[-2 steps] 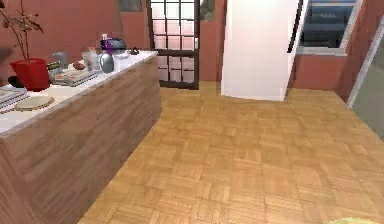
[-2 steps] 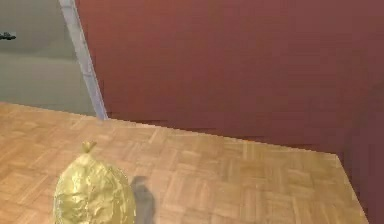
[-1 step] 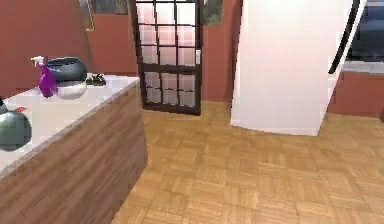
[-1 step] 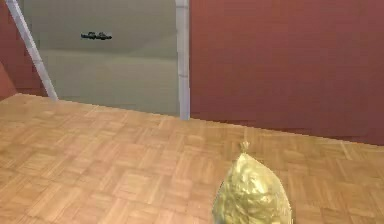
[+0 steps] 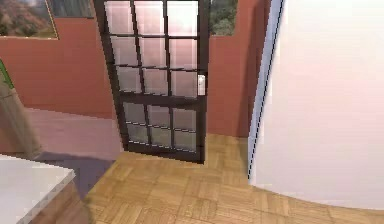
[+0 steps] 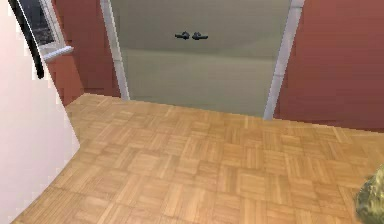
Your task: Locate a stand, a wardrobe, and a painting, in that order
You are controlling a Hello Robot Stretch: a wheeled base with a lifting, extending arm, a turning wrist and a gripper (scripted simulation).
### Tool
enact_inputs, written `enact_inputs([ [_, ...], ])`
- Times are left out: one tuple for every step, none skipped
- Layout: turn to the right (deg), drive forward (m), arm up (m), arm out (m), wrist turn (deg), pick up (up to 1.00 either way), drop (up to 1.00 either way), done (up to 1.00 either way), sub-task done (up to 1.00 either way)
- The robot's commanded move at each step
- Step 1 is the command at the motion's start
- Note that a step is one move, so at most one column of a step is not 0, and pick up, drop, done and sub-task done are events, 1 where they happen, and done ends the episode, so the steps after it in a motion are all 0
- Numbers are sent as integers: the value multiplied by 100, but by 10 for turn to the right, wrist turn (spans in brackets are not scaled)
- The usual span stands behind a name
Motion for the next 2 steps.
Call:
enact_inputs([
  [-60, 0, 0, 0, 0, 0, 0, 0, 0],
  [0, 70, 0, 0, 0, 0, 0, 0, 0],
])
